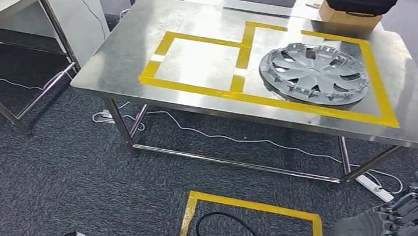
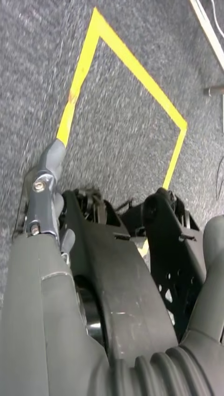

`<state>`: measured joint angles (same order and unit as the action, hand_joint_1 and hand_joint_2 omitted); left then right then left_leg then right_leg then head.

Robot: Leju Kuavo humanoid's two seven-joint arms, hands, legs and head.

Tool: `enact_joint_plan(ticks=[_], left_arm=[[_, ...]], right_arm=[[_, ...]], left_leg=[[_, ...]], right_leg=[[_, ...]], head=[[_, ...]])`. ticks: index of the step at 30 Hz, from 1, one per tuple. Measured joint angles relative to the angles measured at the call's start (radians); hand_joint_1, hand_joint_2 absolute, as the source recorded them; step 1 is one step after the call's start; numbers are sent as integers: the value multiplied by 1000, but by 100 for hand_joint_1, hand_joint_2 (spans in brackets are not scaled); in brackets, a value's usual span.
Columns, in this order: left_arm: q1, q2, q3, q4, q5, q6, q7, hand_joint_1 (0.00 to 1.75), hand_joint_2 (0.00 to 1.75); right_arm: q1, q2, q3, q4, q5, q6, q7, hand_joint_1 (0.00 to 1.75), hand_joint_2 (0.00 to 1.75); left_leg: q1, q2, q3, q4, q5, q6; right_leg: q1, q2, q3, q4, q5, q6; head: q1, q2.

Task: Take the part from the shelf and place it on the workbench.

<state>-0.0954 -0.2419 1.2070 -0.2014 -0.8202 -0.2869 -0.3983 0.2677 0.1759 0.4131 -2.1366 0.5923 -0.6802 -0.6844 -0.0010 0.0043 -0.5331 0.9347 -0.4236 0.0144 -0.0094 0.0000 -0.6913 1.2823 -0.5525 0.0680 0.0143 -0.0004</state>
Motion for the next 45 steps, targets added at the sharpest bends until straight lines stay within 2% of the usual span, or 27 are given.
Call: enact_joint_plan(ticks=[1, 3, 5, 6, 9, 11, 13, 14, 15, 17, 19, 21, 22, 24, 25, 26, 28, 29, 30, 32, 34, 36, 37, 40, 42, 44, 45], left_arm=[[0, 0, 0, 0, 0, 0, 0, 0, 175], [0, 0, 0, 0, 0, 0, 0, 0, 175], [1, 1, 0, 0, 0, 0, 0, 0, 175], [2, 1, 0, 0, 1, 0, 0, 0, 175], [2, 1, 0, 0, 1, 0, 0, 0, 175], [2, 1, 0, 0, 1, 0, 0, 0, 175], [2, 2, 0, 0, 1, 0, 0, 0, 175], [1, 2, 0, 0, 1, 0, 0, 0, 175], [1, 2, 0, 0, 1, 0, 0, 0, 175], [1, 2, 0, 0, 0, 0, 0, 0, 175], [0, 3, 0, 0, 0, 0, 0, 0, 175], [-2, 2, 0, 0, 0, 0, -3, 0, 175], [-3, 2, 0, 0, 0, 1, -4, 0, 175], [-2, 2, 0, 0, 0, 1, -6, 0, 175], [-1, 2, 0, 0, 0, 1, -6, 0, 175], [0, 1, 0, 0, 0, 1, -6, 0, 175], [0, 1, 0, 0, 0, 2, -6, 0, 175], [0, 1, 0, 0, 0, 2, -6, 0, 175], [0, 1, 0, 0, 0, 2, -6, 0, 175], [0, 1, 0, 0, 0, 2, -8, 0, 87], [0, 1, 0, 0, -2, 5, -16, 0, 0], [0, 2, 0, 0, -3, 10, -26, 0, 0], [0, 2, 0, 0, -3, 12, -29, 0, 0], [1, 2, 0, 0, -3, 16, -31, 0, 0], [1, 2, 0, 0, -3, 16, -31, 0, 0], [1, 2, 0, 0, -3, 16, -31, 0, 0], [1, 2, 0, 0, -3, 17, -31, 0, 0]], right_arm=[[0, 0, 0, 0, 0, 0, 0, 0, 0], [-1, 0, 0, 0, 0, 0, 0, 0, 0], [-2, 0, 1, 0, 1, 0, 0, 0, 0], [-2, 0, 2, 1, 1, 0, 0, 0, 0], [-2, -1, 3, 2, 1, 0, 0, 0, 0], [-2, -1, 4, 2, 1, 0, 1, 0, 0], [-2, -1, 5, 3, 1, 0, 1, 0, 0], [-2, -1, 5, 3, 0, 0, 1, 0, 0], [-2, -1, 5, 3, 0, 0, 1, 0, 0], [-3, -1, 6, 4, 0, 0, 1, 0, 0], [-3, -1, 6, 5, 0, 0, 0, 0, 0], [-4, -1, 6, 5, 0, 0, 0, 0, 0], [-4, -1, 6, 5, 0, 0, 0, 0, 0], [-4, -1, 6, 5, 1, 0, 0, 0, 0], [-4, -2, 6, 6, 1, 0, 1, 0, 0], [-5, -2, 6, 6, 1, 0, 1, 0, 0], [-5, -4, 6, 7, 1, 0, 1, 0, 0], [-5, -4, 6, 7, 1, 0, 1, 0, 0], [-5, -5, 6, 8, 1, 0, 1, 0, 0], [-5, -5, 6, 8, 1, 0, 1, 0, 0], [-5, -5, 7, 8, 1, 0, 1, 0, 0], [-5, -5, 7, 9, 2, 0, 1, 0, 0], [-5, -5, 7, 9, 2, 0, 1, 0, 0], [-4, -5, 8, 10, 3, 0, 1, 0, 0], [-4, -5, 8, 10, 3, 0, 1, 0, 0], [-4, -5, 8, 11, 3, 0, 1, 0, 0], [-4, -5, 8, 11, 2, 0, 1, 0, 0]], left_leg=[[1, 0, -16, 3, 10, -3], [2, -1, -44, 11, 28, -12], [0, -4, -63, 23, 43, -23], [-1, -5, -69, 28, 50, -28], [3, -4, -80, 39, 48, -44], [4, -4, -104, 106, -28, -53], [4, -4, -139, 231, -127, -57], [4, -5, -149, 287, -152, -57], [4, -5, -149, 321, -155, -56], [2, -5, -102, 295, -106, -47], [-5, -5, -1, 161, -62, -31], [-12, -5, 79, 37, -65, -20], [-15, -5, 92, 7, -70, -16], [-14, -3, 81, -9, -58, -9], [-12, -2, 72, -13, -48, -3], [-9, 0, 63, -16, -36, 2], [-7, 1, 42, -17, -17, 8], [-7, 2, 31, -16, -7, 8], [-6, 2, 19, -16, 3, 6], [-3, 3, -5, -10, 18, 1], [2, 0, -31, 5, 27, -9], [1, -3, -49, 24, 33, -21], [0, -4, -54, 30, 37, -26], [3, -4, -64, 47, 28, -42], [5, -4, -99, 131, -40, -51], [5, -4, -150, 267, -117, -56], [5, -4, -164, 314, -133, -55]], right_leg=[[-2, 0, 27, -14, 26, 2], [-6, 0, 129, -138, 65, 8], [-6, 3, 217, -270, 51, 4], [-5, 5, 232, -300, 38, -1], [-3, 6, 211, -297, 49, -27], [-3, 3, 191, -296, 69, -46], [0, 3, 167, -295, 90, -55], [3, 3, 152, -295, 101, -56], [5, 2, 138, -294, 111, -57], [9, 2, 112, -293, 130, -55], [11, 3, 96, -292, 146, -50], [11, 1, 85, -292, 164, -42], [10, 0, 79, -293, 174, -38], [10, -1, 66, -295, 185, -27], [9, 0, 56, -283, 169, -22], [9, 1, 43, -252, 135, -17], [5, 1, 7, -129, 39, -7], [3, 1, -7, -62, 7, -2], [1, 1, -9, -15, -2, 2], [-4, 0, 33, -27, 41, 10], [-9, 0, 135, -160, 77, 21], [-10, 3, 209, -274, 60, 15], [-8, 5, 219, -295, 47, 7], [-7, 5, 202, -293, 55, -28], [-7, 4, 191, -293, 70, -44], [-5, 4, 175, -292, 84, -50], [-3, 4, 167, -292, 89, -51]], head=[[0, 0], [1, 0], [1, 0], [2, 0], [1, 0], [-3, 0], [-5, 0], [-6, 0], [-5, 0], [-5, 0], [-5, 0], [-6, 0], [-6, 0], [-6, 0], [-6, 0], [-4, 0], [0, 0], [0, 0], [0, 0], [0, 0], [2, 0], [3, 0], [3, 0], [1, 0], [-2, 0], [-4, 0], [-4, 0]])
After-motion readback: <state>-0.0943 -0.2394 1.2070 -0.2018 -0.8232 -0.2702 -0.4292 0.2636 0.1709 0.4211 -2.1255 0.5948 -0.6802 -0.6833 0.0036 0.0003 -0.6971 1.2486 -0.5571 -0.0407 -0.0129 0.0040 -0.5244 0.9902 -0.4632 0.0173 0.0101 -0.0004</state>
